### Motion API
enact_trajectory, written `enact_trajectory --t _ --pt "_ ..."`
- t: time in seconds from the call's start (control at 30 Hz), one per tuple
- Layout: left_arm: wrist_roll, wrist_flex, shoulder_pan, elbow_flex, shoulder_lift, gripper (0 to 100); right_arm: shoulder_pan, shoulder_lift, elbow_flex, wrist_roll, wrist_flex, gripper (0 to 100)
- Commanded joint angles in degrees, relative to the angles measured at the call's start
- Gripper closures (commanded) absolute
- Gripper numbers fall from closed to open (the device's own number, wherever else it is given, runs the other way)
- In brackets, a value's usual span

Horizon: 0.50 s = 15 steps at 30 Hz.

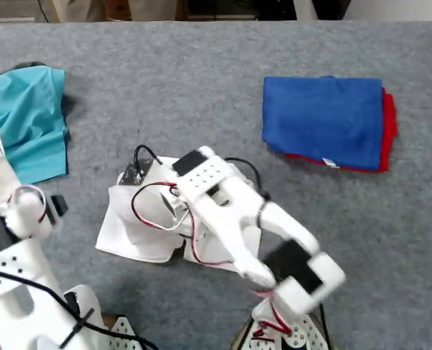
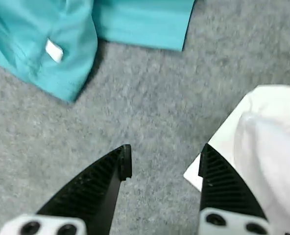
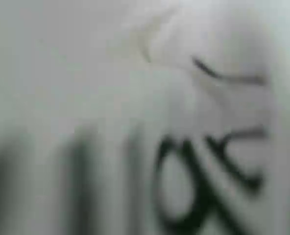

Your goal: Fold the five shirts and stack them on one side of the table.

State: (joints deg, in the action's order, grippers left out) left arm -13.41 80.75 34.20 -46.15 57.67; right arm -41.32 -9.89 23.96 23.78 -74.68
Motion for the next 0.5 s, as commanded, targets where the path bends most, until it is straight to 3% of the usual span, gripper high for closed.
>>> enact_trajectory --t 0.0,0.07,0.47 --pt "-0.3 -1.3 4.4 -2.1 2.2 77 -0.1 -6.3 -3.2 0.4 1.6 92.1" --pt "-0.3 -2.2 8.0 -2.5 1.7 77 -0.1 -9.1 -5.1 0.3 0.2 99.8" --pt "-12.2 -6.2 22.3 -2.5 -6.7 77 0.0 3.1 -32.0 -5.4 -15.2 99.7"
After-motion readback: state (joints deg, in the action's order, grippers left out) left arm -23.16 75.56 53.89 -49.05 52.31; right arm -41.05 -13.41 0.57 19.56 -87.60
